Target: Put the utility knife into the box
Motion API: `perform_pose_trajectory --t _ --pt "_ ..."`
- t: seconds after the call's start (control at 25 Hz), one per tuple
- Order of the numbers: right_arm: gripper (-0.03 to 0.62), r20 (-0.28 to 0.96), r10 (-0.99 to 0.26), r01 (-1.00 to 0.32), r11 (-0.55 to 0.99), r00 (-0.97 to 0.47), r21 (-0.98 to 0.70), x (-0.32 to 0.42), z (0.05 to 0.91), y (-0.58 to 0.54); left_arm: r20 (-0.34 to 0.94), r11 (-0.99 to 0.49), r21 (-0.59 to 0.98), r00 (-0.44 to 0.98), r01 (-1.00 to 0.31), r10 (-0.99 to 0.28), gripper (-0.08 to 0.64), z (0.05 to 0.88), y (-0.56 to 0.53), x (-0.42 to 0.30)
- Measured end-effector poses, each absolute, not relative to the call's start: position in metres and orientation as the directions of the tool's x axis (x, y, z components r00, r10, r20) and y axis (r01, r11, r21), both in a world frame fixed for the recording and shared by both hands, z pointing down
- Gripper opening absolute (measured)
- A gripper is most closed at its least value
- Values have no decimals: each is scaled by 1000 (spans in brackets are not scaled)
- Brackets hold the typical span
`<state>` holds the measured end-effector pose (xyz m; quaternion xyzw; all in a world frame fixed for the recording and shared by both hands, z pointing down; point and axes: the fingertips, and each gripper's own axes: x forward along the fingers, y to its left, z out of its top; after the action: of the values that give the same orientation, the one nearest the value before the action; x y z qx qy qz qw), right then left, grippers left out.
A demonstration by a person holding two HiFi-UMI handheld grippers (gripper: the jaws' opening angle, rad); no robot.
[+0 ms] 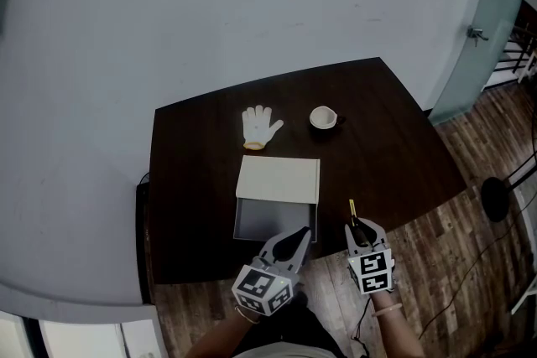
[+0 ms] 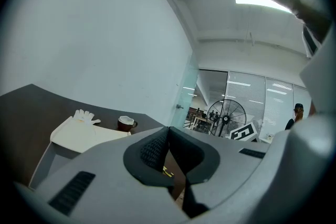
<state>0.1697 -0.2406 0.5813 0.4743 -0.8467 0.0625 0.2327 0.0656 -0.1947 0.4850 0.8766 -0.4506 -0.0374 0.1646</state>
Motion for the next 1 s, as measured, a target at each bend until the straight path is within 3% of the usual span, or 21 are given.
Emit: perform_pose_trajectory --t 1.0 --pt "101 615 -722 -870 480 -316 117 198 675 -281 145 -520 389 608 -760 -780 18 525 -235 49"
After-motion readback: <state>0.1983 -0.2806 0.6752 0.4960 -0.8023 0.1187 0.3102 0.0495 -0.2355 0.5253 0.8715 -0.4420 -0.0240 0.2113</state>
